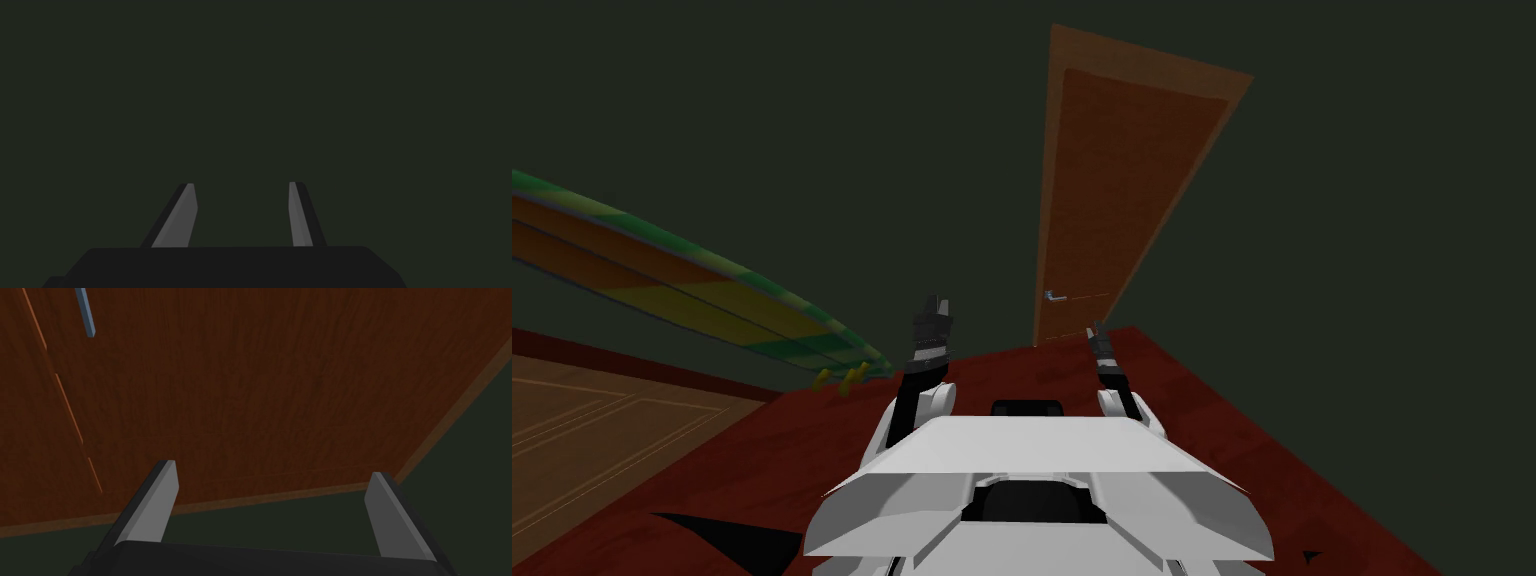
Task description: Pull the door open
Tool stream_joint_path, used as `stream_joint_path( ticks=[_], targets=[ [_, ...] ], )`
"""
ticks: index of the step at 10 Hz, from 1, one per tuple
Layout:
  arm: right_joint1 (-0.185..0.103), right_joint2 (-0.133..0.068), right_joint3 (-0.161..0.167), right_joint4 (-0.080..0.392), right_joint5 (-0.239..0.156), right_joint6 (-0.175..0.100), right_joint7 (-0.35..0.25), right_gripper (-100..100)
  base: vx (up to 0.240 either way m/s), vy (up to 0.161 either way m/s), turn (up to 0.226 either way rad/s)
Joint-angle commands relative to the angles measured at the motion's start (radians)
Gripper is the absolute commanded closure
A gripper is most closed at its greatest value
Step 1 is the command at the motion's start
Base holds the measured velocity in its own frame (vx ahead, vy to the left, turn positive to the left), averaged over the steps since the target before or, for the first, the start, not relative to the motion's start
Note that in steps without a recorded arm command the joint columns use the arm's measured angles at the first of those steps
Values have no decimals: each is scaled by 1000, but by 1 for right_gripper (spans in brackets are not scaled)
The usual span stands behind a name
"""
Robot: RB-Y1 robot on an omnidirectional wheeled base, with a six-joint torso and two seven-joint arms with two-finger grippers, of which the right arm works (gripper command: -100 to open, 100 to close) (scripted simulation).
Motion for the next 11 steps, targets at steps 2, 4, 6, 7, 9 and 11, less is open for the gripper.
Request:
stream_joint_path(
  ticks=[2,4,6,7,9,11],
  targets=[
    [-17,-19,2,75,-11,-20,-22,-100,71,13,149],
    [-26,-27,3,119,-15,-32,-31,-100,68,-2,76],
    [-35,-35,3,167,-20,-44,-40,-100,78,-4,128],
    [-44,-43,4,194,-24,-55,-49,-100,60,1,93],
    [-52,-51,5,243,-28,-66,-58,-100,53,-4,94],
    [-69,-65,7,314,-36,-88,-75,-100,93,-9,164]
  ],
)
